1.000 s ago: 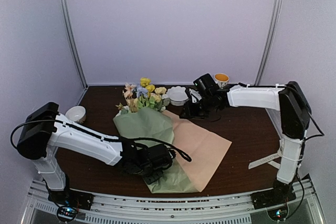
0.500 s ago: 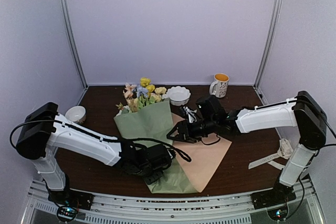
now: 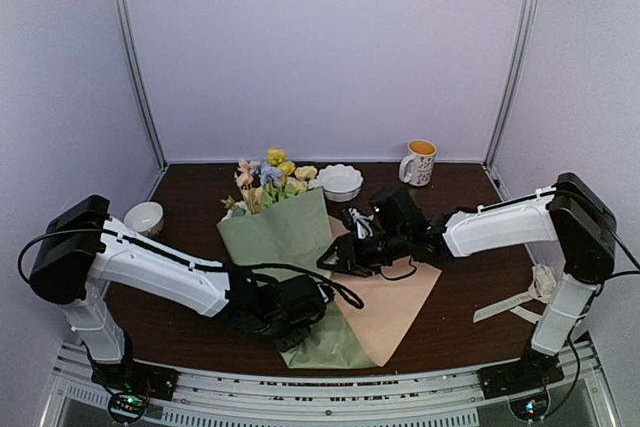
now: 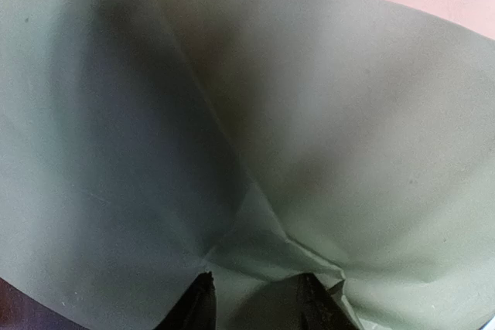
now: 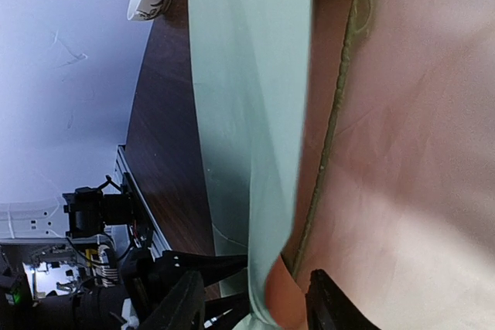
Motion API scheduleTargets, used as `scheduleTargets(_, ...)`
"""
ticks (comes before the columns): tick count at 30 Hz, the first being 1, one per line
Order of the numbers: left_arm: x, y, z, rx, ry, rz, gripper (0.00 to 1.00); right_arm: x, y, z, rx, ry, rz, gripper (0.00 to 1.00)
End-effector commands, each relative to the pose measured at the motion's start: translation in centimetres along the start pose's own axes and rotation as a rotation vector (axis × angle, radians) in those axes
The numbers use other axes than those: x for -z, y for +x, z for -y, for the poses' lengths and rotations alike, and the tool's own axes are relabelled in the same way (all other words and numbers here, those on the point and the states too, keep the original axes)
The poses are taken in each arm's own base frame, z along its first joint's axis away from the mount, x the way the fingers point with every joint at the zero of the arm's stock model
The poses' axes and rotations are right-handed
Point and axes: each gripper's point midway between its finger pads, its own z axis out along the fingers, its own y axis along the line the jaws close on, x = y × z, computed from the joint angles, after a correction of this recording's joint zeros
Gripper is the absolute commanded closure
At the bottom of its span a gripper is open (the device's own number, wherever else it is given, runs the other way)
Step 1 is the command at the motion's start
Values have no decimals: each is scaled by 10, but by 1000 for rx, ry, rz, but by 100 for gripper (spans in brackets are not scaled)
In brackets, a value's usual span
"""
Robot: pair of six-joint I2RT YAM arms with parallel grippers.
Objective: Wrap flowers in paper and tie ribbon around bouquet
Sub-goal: Fold the 1/4-folded wrapping paper at the center of the board.
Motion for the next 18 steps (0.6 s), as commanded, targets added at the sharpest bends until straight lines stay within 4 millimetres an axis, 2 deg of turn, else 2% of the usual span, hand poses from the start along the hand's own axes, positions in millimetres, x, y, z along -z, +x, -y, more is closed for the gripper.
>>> scheduleTargets(1,-9,36,23,-49,106,-111,59,-19,17,-4,11,-6,-75,65)
scheduleTargets(3,-8,35,21,-47,100,-108,59,-18,18,-1,8,11,-79,84)
scheduleTargets(6,-4,31,20,-35,98,-89,57,-12,13,15,-10,56,-45,100)
scheduleTargets(9,0,27,22,-19,112,-70,55,-15,13,24,-5,72,-53,100)
scheduleTargets(11,1,30,21,-12,114,-73,54,-19,11,38,-9,108,-57,100)
scheduleTargets(15,0,46,19,6,118,-104,53,-24,2,68,-30,169,-41,100)
scheduleTargets(18,2,52,18,16,122,-111,53,-32,4,79,-32,195,-68,100)
